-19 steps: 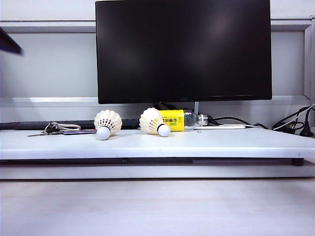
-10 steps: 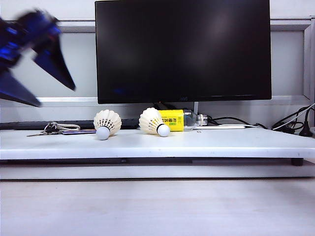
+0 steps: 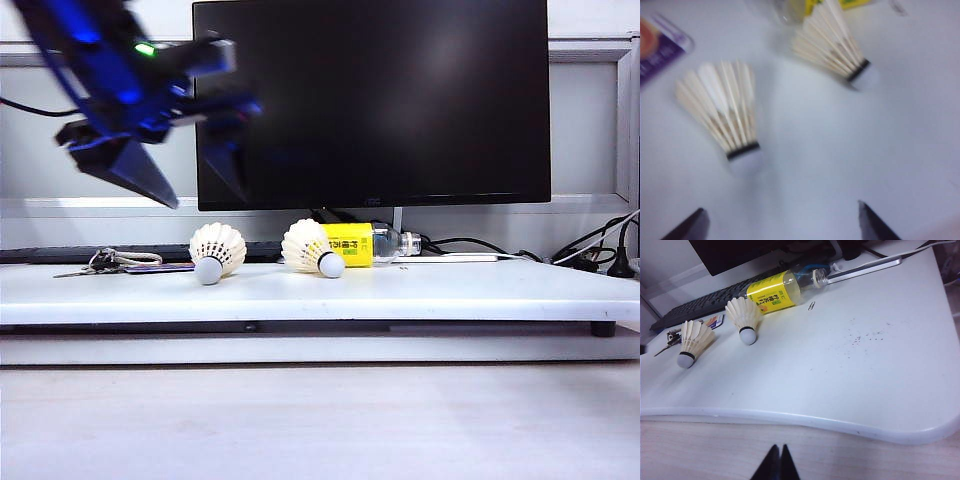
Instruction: Stack the badminton balls on the table vertically.
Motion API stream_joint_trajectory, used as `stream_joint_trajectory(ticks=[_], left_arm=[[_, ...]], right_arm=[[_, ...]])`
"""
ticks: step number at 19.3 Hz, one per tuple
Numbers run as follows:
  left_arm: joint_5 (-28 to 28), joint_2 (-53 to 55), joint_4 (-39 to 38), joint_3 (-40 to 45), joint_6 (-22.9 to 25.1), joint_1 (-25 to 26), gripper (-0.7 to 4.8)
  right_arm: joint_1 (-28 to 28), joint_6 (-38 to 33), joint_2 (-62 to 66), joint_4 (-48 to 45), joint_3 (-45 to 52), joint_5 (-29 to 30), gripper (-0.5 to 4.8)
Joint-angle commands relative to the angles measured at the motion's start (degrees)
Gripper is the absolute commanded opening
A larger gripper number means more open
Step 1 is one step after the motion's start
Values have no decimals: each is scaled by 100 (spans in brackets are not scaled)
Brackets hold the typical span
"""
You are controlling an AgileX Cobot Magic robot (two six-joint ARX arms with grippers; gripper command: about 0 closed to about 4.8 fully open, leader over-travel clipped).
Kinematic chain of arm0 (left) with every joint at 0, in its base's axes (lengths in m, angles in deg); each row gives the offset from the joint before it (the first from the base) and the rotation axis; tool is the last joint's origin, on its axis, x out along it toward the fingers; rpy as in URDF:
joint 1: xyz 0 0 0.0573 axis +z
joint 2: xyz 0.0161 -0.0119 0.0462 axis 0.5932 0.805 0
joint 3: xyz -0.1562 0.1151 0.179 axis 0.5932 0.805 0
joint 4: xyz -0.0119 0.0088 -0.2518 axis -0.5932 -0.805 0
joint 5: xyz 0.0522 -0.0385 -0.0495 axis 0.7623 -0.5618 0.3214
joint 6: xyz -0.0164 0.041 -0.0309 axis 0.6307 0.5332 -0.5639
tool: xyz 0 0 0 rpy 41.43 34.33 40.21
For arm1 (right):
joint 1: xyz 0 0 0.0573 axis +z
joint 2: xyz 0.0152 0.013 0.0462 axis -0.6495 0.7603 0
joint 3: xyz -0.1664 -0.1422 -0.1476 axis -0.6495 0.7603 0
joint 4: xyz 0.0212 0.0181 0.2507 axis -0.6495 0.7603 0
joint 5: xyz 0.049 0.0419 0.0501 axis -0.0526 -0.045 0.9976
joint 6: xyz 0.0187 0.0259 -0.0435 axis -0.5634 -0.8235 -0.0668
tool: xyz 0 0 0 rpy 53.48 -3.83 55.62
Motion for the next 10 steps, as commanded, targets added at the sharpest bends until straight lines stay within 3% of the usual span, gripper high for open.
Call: stream_joint_trajectory(ticks=[1, 4, 10], left_arm=[[352, 476, -437, -466, 15, 9, 401], [245, 1012, -894, -988, 20, 42, 400], [149, 1259, -955, -1121, -162, 87, 400]], right_arm=[[0, -20, 0, -77, -13, 15, 0], [2, -20, 0, -77, -13, 26, 0], [2, -20, 0, -79, -13, 52, 0]])
